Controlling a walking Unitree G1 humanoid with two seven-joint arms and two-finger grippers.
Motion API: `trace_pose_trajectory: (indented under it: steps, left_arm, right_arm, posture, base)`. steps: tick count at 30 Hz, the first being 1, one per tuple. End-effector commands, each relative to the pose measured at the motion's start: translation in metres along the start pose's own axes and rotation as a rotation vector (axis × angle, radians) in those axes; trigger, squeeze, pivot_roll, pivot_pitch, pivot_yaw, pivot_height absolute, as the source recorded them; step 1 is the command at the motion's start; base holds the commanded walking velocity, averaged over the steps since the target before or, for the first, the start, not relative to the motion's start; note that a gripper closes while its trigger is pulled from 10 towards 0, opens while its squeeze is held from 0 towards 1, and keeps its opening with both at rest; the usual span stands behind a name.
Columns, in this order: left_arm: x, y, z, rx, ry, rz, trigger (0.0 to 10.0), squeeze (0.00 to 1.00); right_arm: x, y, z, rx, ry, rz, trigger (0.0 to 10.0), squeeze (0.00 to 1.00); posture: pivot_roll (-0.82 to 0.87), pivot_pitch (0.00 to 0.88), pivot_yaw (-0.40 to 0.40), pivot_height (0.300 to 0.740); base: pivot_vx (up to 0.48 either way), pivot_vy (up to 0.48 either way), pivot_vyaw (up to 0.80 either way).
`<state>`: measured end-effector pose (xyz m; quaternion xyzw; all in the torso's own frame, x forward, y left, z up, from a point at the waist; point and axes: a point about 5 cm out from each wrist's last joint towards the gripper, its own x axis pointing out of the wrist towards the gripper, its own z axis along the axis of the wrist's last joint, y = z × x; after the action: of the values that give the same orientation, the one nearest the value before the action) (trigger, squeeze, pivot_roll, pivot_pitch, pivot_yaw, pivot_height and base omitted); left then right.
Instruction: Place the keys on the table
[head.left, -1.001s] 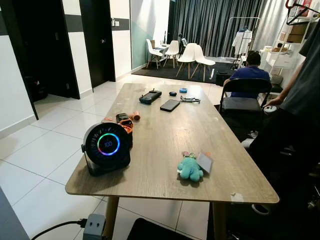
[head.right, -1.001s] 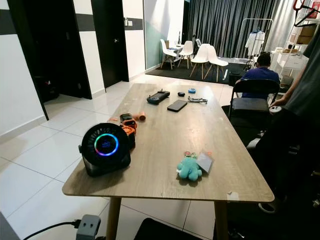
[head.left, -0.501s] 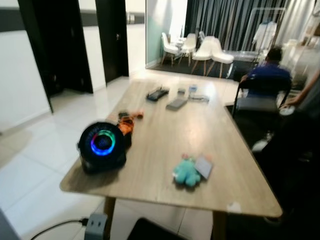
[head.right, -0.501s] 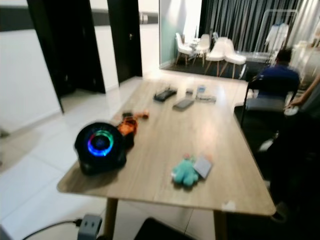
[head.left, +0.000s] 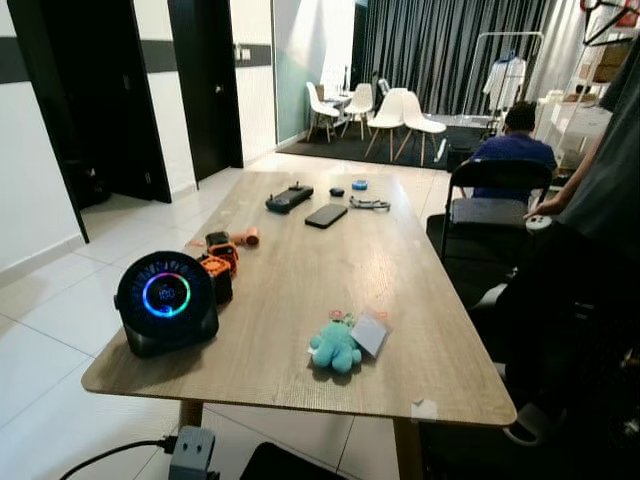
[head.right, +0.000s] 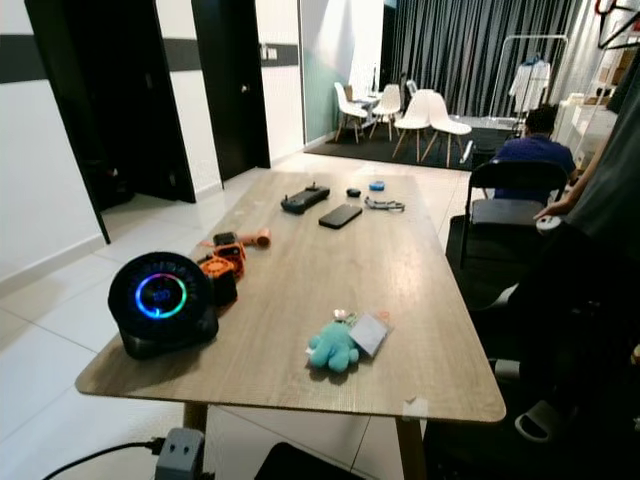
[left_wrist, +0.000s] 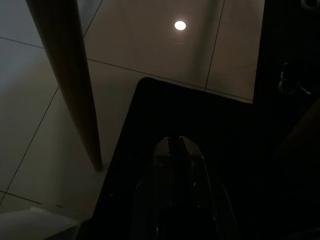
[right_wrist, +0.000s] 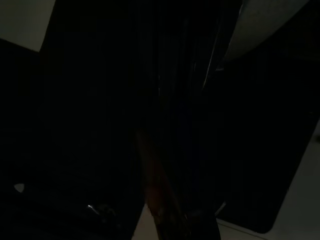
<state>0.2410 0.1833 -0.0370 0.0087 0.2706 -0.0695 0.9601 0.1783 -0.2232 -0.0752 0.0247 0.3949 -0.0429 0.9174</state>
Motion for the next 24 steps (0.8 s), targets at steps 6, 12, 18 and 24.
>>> trace_pose_trajectory:
  steps: [6,12,18,24]
  left_arm:
    - [0.0,0.0,0.0,0.033,0.004,-0.025,10.0,0.0]
    - [-0.005,0.003,-0.005,0.067,-0.003,-0.041,10.0,0.0]
    - [-0.006,0.006,-0.003,0.051,-0.032,-0.034,10.0,0.0]
    - [-0.009,0.009,-0.006,0.054,-0.03,-0.038,10.0,0.0]
  right_arm:
    - [-0.002,-0.01,0.004,0.039,-0.039,-0.056,10.0,0.0]
    - [-0.015,-0.042,-0.008,0.001,-0.041,-0.21,10.0,0.0]
    - [-0.028,-0.068,-0.016,0.037,-0.075,-0.352,10.0,0.0]
    - [-0.057,-0.123,-0.006,0.15,-0.235,-0.607,10.0,0.0]
  posture:
    - [0.02,0.021,-0.002,0.74]
    - [0.02,0.016,-0.006,0.74]
    - [0.02,0.014,-0.007,0.74]
    - [0.01,0.015,-0.004,0.74]
  base:
    - [0.0,0.0,0.0]
    - [0.0,0.0,0.0]
    - [0.0,0.0,0.0]
    - [0.0,0.0,0.0]
